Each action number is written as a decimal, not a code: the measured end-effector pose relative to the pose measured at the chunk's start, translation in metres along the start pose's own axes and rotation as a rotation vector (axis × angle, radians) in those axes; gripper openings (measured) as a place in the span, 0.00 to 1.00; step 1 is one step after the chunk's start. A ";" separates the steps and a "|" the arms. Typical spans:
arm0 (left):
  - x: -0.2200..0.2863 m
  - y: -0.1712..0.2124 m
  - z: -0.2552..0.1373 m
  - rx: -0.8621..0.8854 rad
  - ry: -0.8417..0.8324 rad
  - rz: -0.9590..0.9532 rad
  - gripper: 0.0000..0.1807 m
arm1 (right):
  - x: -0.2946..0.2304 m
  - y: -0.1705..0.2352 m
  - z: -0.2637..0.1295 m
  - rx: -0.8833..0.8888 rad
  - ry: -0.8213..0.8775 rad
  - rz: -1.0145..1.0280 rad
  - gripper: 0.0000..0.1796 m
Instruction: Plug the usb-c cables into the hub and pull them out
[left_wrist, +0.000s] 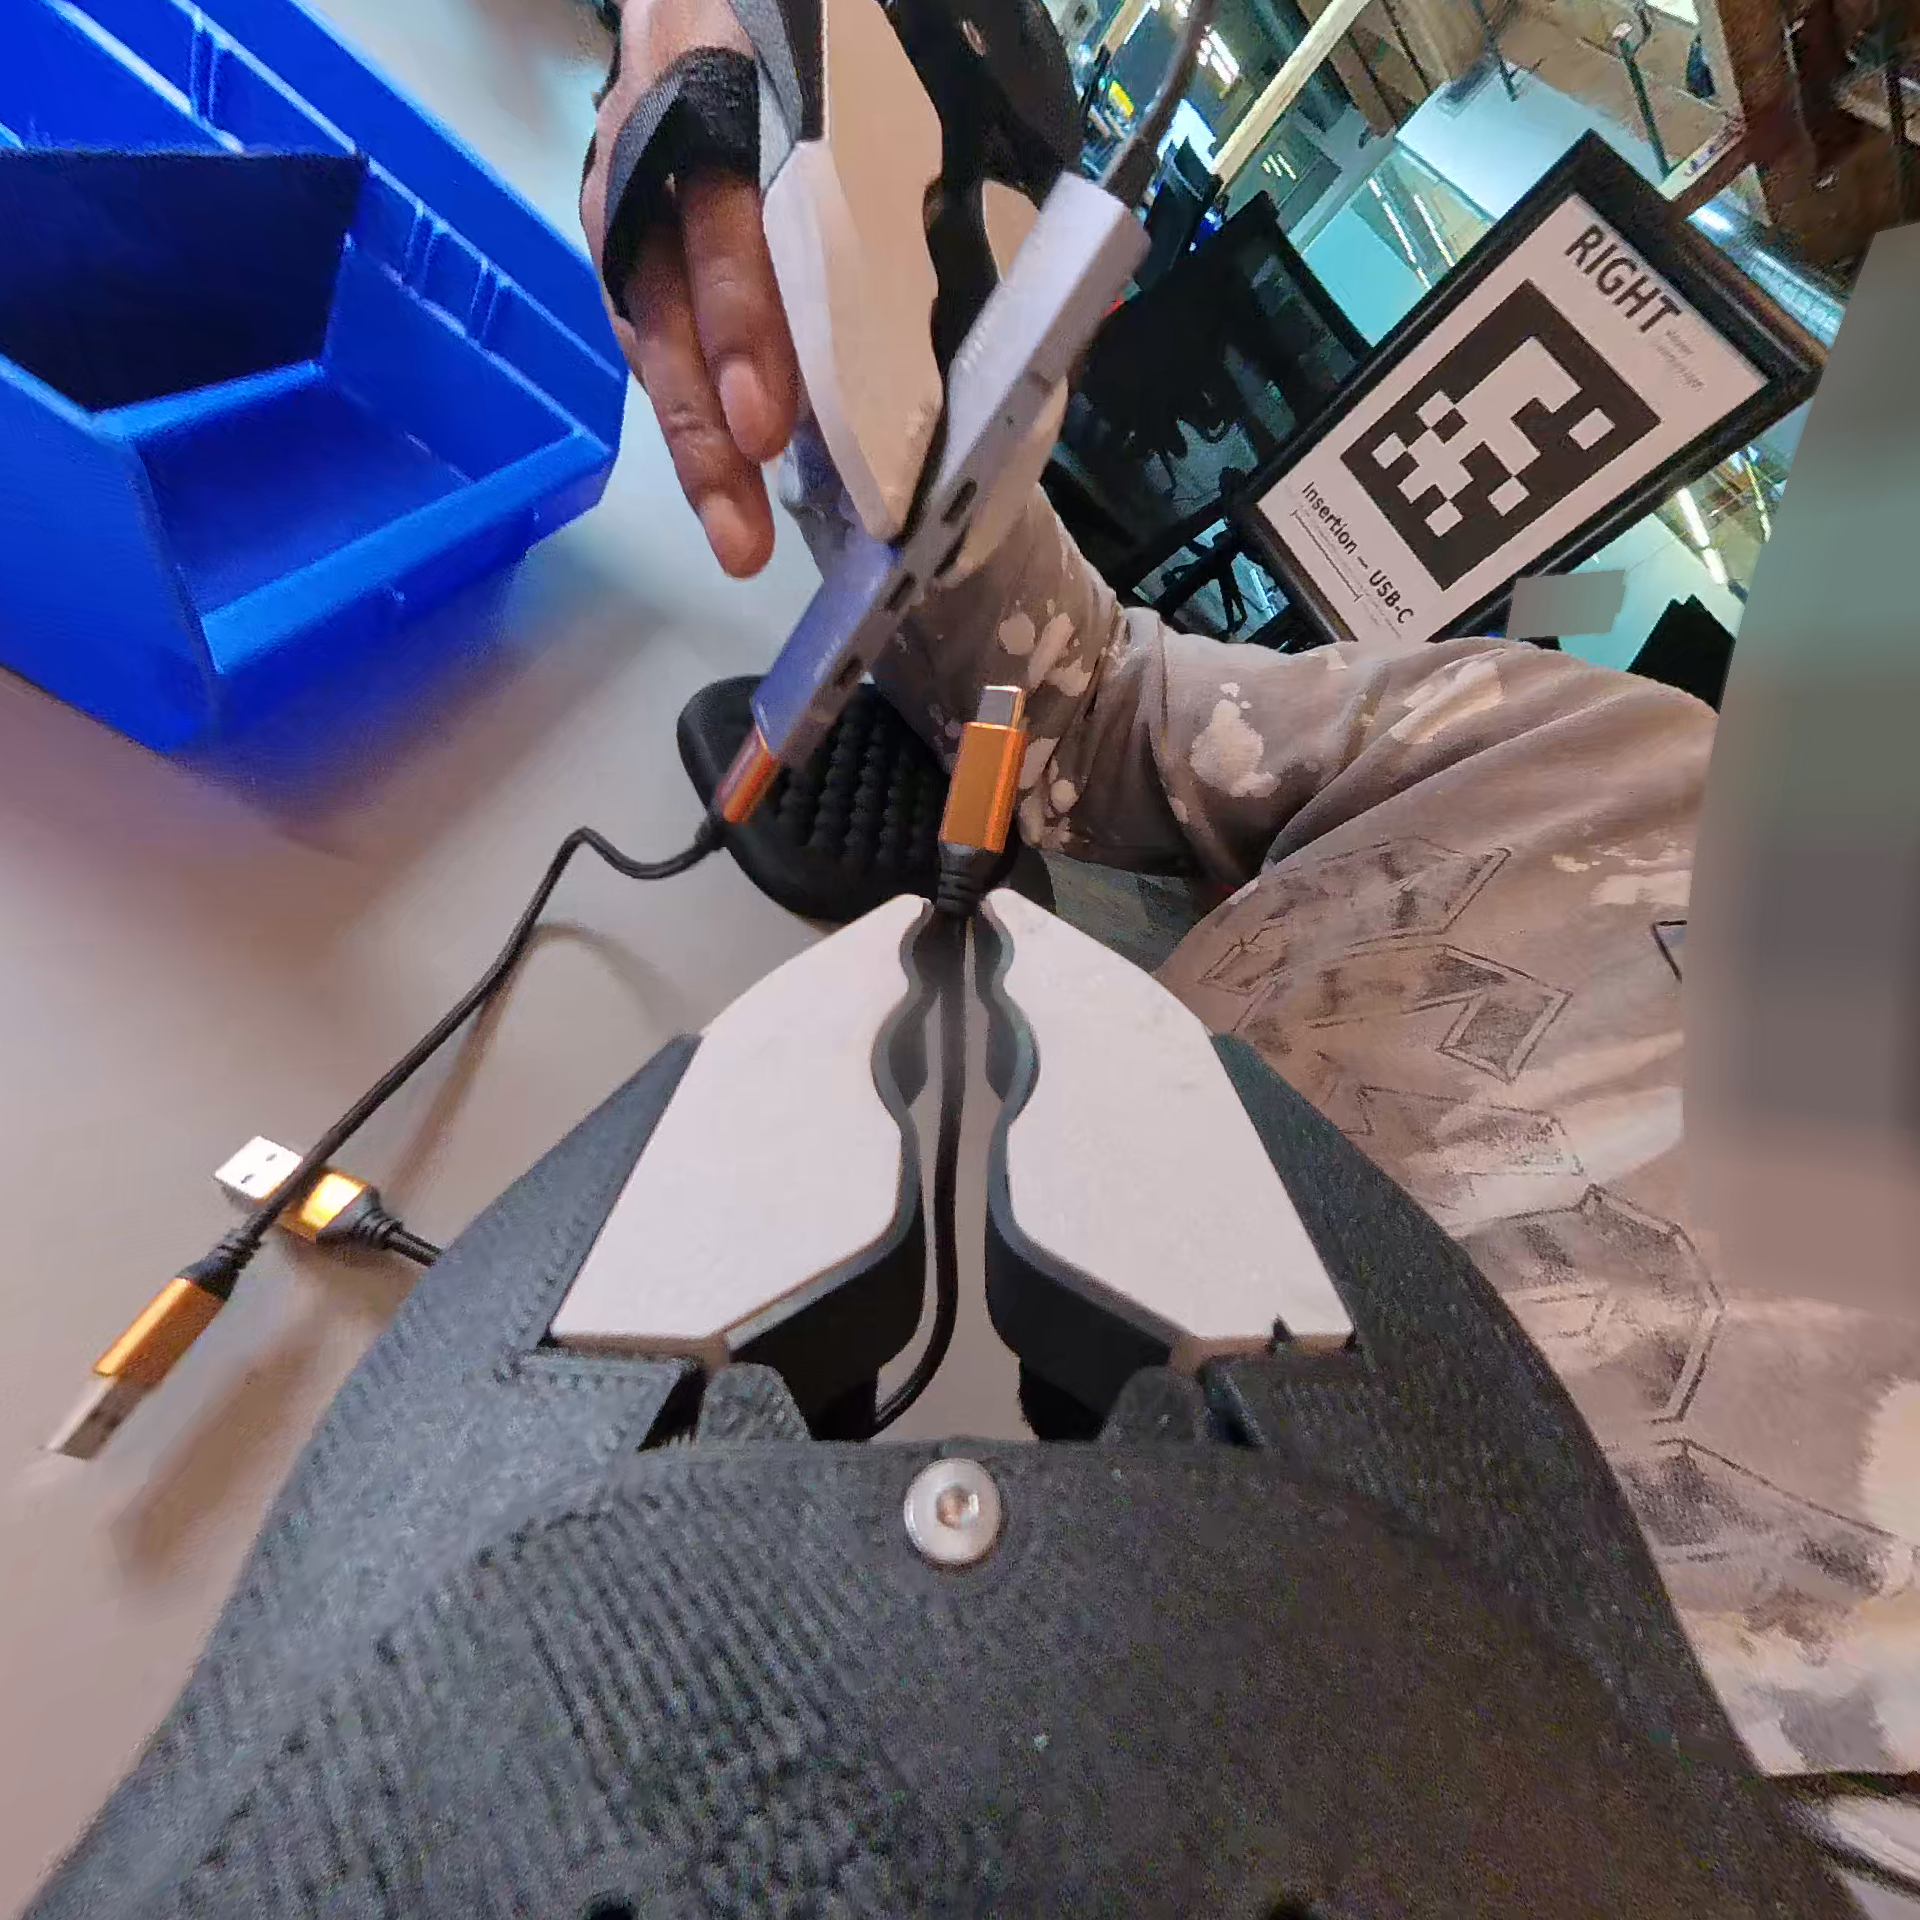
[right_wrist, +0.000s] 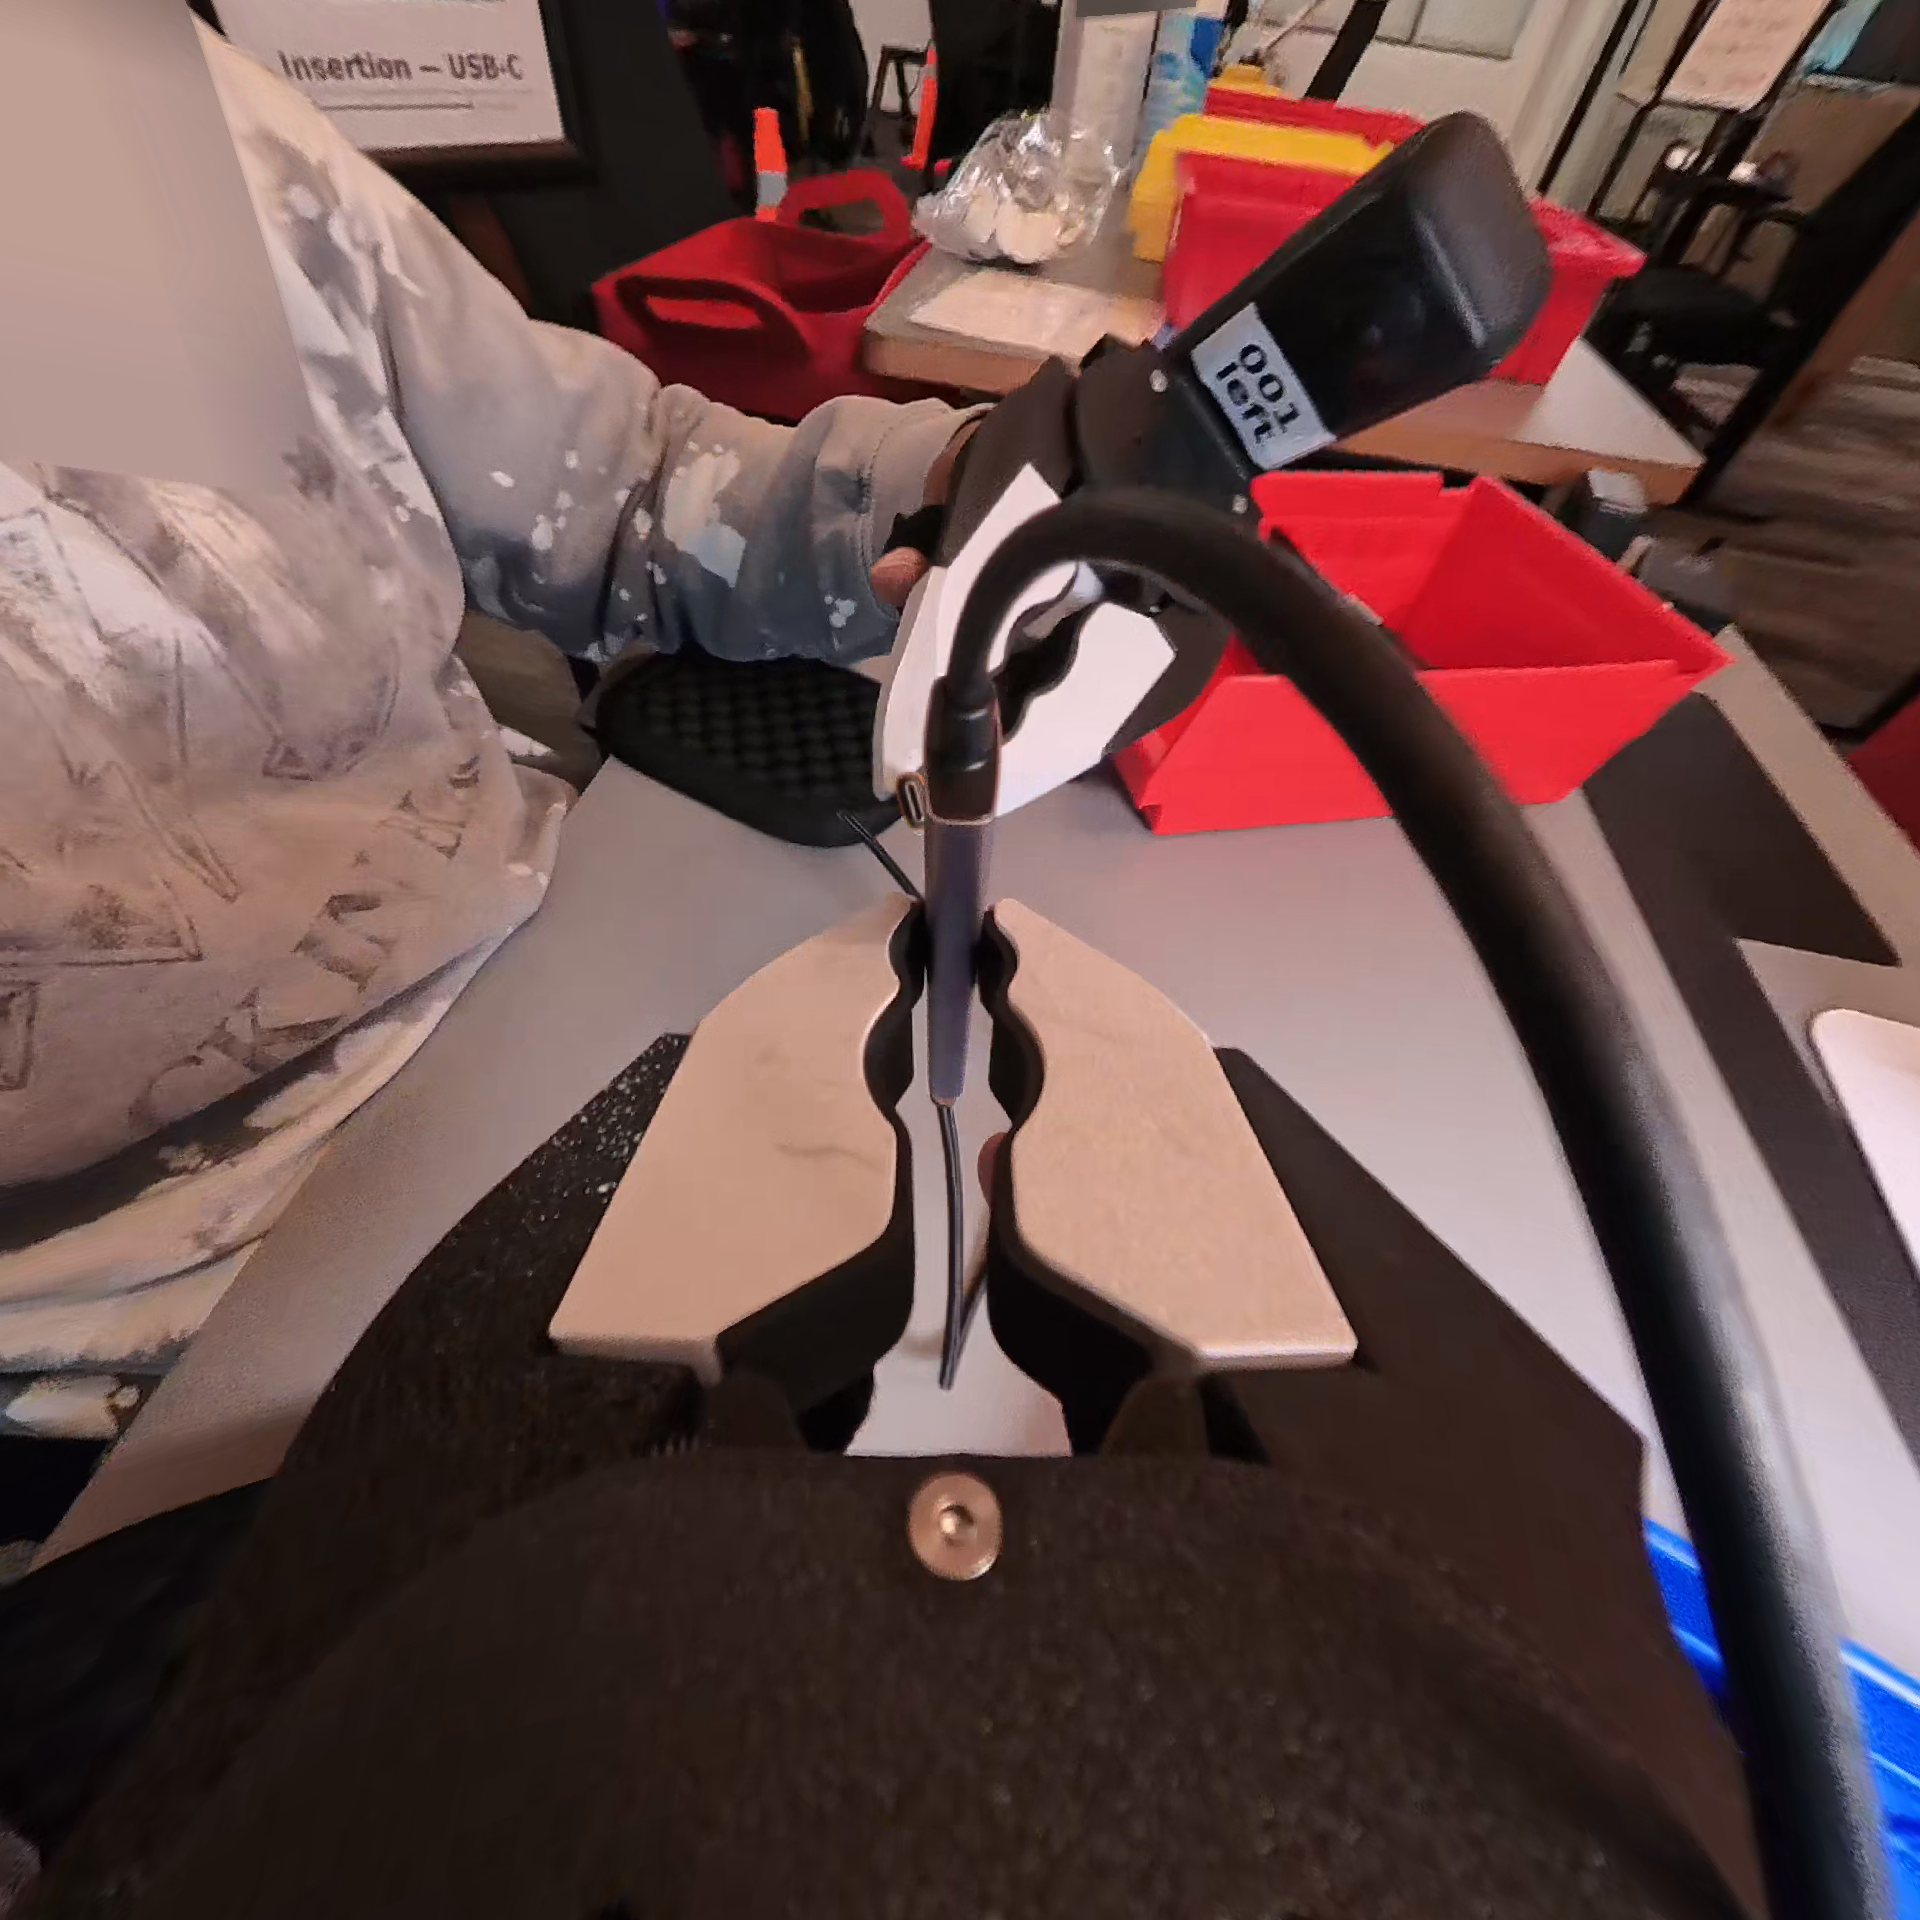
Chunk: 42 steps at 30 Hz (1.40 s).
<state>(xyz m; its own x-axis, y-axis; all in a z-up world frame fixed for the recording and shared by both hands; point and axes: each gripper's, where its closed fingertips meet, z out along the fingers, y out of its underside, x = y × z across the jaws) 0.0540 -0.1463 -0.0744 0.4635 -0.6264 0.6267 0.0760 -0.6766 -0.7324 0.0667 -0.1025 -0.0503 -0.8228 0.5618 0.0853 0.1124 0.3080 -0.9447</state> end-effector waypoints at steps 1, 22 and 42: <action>-0.003 0.003 0.002 -0.003 0.007 -0.009 0.03 | -0.001 0.005 0.004 -0.014 -0.010 0.002 0.05; -0.047 0.050 0.012 -0.192 -0.075 -0.130 0.03 | -0.007 0.055 0.042 -0.338 0.020 -0.145 0.05; -0.042 0.029 0.008 -0.022 0.041 -0.133 0.03 | 0.001 0.047 0.039 -0.233 0.048 -0.121 0.05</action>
<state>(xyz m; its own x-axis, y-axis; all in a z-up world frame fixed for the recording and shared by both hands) 0.0437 -0.1367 -0.1244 0.4138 -0.5459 0.7285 0.1144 -0.7627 -0.6365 0.0499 -0.1174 -0.1073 -0.8115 0.5440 0.2134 0.1444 0.5406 -0.8288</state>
